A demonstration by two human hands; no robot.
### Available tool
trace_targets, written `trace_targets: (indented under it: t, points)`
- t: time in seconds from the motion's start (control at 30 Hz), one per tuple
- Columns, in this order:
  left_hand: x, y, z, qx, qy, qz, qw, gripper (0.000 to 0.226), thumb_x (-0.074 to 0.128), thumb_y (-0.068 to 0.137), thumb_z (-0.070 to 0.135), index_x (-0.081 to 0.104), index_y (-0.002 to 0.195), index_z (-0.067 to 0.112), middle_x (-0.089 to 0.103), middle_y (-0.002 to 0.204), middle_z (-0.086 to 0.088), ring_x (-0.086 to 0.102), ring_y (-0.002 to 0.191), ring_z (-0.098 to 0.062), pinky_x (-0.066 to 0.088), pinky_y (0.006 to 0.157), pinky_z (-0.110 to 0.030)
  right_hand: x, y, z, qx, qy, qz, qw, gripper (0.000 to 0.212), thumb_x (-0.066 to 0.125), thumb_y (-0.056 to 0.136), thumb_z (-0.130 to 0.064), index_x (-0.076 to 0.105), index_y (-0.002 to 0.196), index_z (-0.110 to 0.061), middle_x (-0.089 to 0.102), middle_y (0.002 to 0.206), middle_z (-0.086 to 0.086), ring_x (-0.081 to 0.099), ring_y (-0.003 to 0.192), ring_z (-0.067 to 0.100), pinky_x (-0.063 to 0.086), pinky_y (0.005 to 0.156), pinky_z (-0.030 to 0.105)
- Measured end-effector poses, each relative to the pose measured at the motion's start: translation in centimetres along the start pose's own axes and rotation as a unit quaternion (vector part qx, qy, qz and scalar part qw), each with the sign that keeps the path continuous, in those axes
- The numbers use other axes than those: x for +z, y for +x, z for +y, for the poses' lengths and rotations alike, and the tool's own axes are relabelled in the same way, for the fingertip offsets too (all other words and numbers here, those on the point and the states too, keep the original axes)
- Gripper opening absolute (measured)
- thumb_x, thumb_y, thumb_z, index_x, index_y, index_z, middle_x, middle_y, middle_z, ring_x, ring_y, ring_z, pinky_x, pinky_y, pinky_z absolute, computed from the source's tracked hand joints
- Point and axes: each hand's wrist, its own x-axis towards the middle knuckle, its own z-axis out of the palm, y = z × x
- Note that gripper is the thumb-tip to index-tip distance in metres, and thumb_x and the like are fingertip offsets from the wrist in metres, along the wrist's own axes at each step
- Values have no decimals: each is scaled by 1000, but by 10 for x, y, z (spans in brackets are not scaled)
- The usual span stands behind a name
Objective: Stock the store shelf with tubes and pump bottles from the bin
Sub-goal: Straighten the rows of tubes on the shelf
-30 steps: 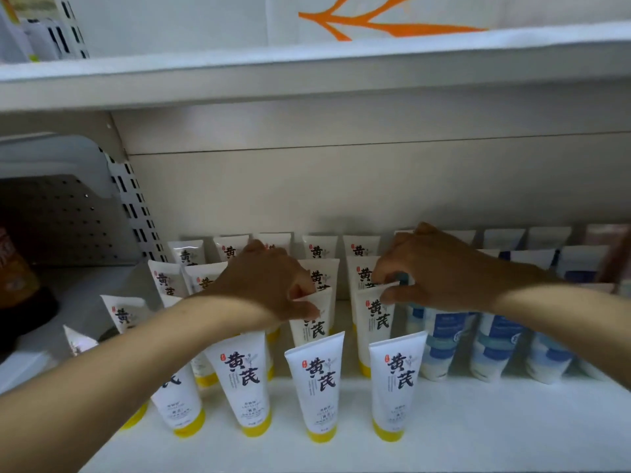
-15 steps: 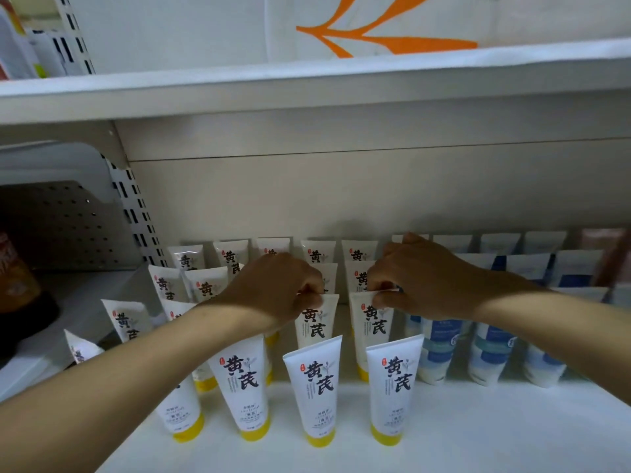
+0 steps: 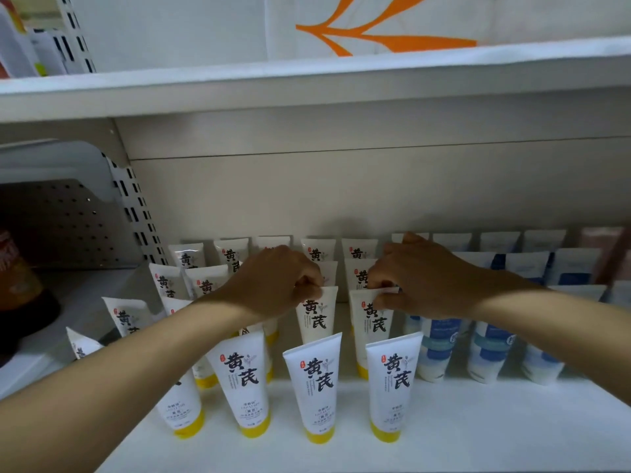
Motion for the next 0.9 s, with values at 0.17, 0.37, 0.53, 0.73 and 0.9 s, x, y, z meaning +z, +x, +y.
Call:
trace_targets:
  t: [0.17, 0.37, 0.53, 0.73, 0.9]
  points:
    - [0, 1, -2, 2, -9, 2, 1000, 13, 63, 92, 32, 74, 93, 26, 60, 79, 19, 53, 69, 6, 44, 71, -19, 3, -1, 1, 3, -15, -5, 1000, 31, 46, 96, -48, 62, 94, -22, 59, 84, -11, 49, 82, 8, 31, 87, 26]
    - [1, 2, -5, -5, -19, 1, 1000, 15, 65, 90, 35, 74, 98, 28, 54, 78, 23, 53, 70, 8, 43, 73, -17, 1, 1, -1, 3, -14, -5, 1000, 30, 47, 96, -48, 64, 98, -24, 64, 91, -9, 50, 86, 7, 30, 87, 25]
    - [1, 1, -4, -14, -13, -8, 1000, 16, 64, 90, 36, 74, 99, 28, 59, 85, 20, 57, 79, 0, 50, 81, -26, -2, 0, -3, 13, -12, -15, 1000, 27, 50, 95, -46, 65, 98, -23, 61, 87, -10, 50, 86, 8, 21, 79, 24]
    - [-3, -4, -2, -41, -29, -4, 999, 18, 69, 84, 40, 70, 102, 37, 69, 100, 19, 63, 92, -2, 51, 87, -31, -11, -7, -5, 49, 47, 0, 998, 29, 54, 92, -48, 61, 114, -31, 63, 108, -14, 47, 95, 3, 23, 88, 23]
    - [-14, -14, 8, -42, -15, 34, 998, 32, 66, 86, 43, 63, 118, 40, 58, 122, 20, 50, 115, -5, 36, 102, -29, -25, -14, -15, 69, 75, 12, 995, 26, 54, 93, -44, 58, 118, -35, 56, 122, -15, 41, 100, 2, 28, 93, 26]
